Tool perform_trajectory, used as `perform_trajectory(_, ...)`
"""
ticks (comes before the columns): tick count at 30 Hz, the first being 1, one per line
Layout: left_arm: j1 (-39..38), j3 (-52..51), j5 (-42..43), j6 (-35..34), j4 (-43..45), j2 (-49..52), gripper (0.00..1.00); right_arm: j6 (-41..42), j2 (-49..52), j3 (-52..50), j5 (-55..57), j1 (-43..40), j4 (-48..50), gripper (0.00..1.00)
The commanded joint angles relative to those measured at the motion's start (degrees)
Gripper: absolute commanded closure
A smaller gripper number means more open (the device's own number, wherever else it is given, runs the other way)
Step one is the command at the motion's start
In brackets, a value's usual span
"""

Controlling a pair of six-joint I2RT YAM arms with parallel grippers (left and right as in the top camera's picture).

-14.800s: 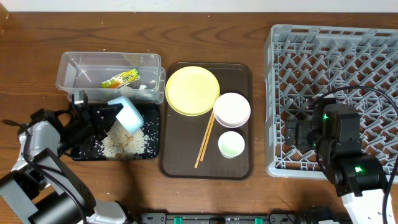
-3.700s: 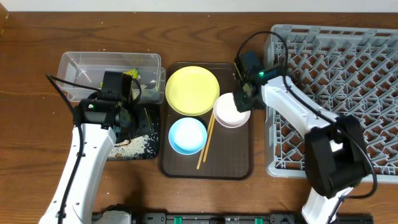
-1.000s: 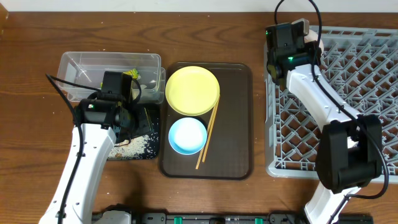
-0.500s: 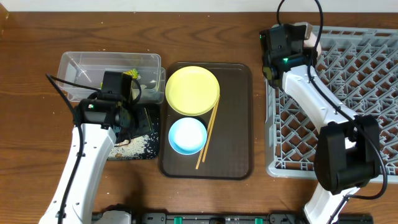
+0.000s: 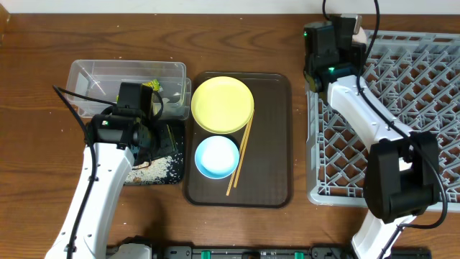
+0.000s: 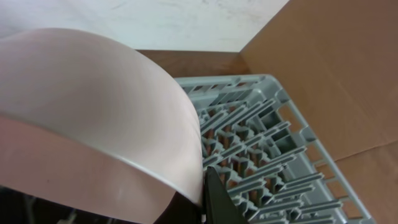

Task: Sort waste into correct bins and load items into the dishwasher rack
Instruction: 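Carry the pink-white bowl to the rack's back edge and release it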

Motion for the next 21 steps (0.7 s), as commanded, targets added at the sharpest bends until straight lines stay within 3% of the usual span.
perform_trajectory(1,0.2,0.6,-0.3,0.0,-0.3,-0.7,0.39,-4.2,0.7,-0.2,2.3,-1.4,1.3,0.99)
perform_trajectory(13,0.2,0.6,-0.3,0.0,-0.3,-0.7,0.39,-3.8,1.4,-0.2,-1.3,-2.9,-0.7,0.99)
perform_trajectory(21,0.2,0.6,-0.3,0.0,-0.3,-0.7,0.39,2.2,2.9,-0.2,-4.3,-2.8,-6.9,0.99)
